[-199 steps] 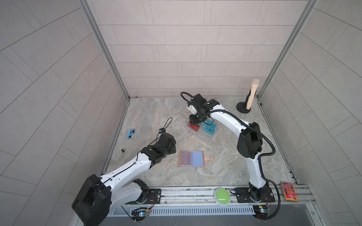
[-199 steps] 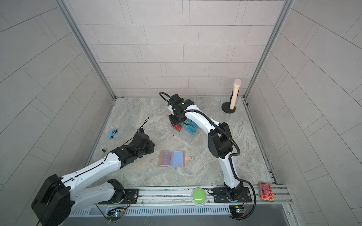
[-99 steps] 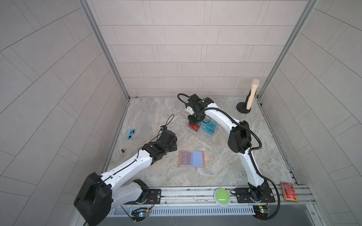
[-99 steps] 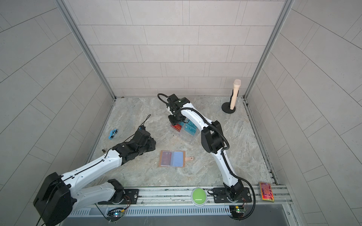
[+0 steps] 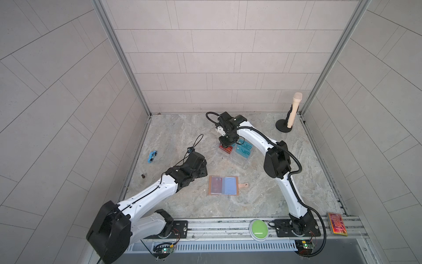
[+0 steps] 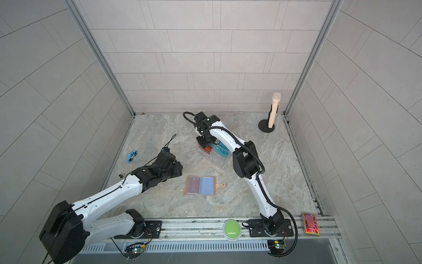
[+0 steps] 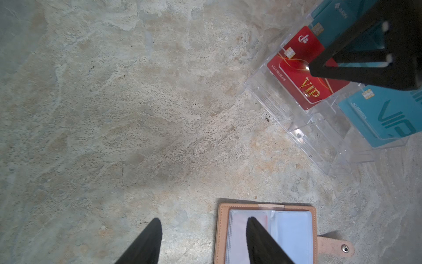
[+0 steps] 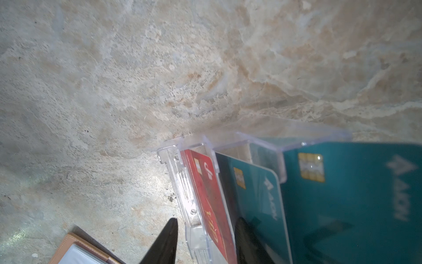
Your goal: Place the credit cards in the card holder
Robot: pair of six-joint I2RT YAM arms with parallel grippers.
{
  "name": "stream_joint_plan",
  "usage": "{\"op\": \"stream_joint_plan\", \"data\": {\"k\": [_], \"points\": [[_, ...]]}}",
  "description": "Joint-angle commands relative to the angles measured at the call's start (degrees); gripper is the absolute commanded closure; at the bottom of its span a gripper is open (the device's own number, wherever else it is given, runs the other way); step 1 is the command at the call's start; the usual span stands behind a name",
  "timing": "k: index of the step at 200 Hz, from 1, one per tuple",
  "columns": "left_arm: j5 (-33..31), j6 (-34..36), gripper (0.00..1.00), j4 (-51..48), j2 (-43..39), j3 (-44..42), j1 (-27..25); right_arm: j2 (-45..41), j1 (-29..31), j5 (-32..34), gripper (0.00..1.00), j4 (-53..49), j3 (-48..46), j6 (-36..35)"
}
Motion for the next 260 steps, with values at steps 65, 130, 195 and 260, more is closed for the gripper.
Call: {"op": "stream_joint_plan", "data": {"k": [65,130,195,260], "points": [[0.78,0.58,0.39,-1.68,2.58,1.24,0.22,1.77,0.87,-1.96,0.79,-1.09,1.13,-1.67],[0.24,0.42,0.39,-3.17,3.12,2.11,0.24,1.45,0.71,0.31,0.9,-1.62,1.77,-2.68],[0.24,0.6,0.4,-4.88,2.54,3.94,0.19,-0.99,-0.46,1.04,0.97,-2.5,2.51,-5.14],[3.18,-0.51,0.4,-5.96,-1.0,5.05,0.24,-9.12,-1.18,-3.0,1.0,-3.35,2.38,-3.98]]}}
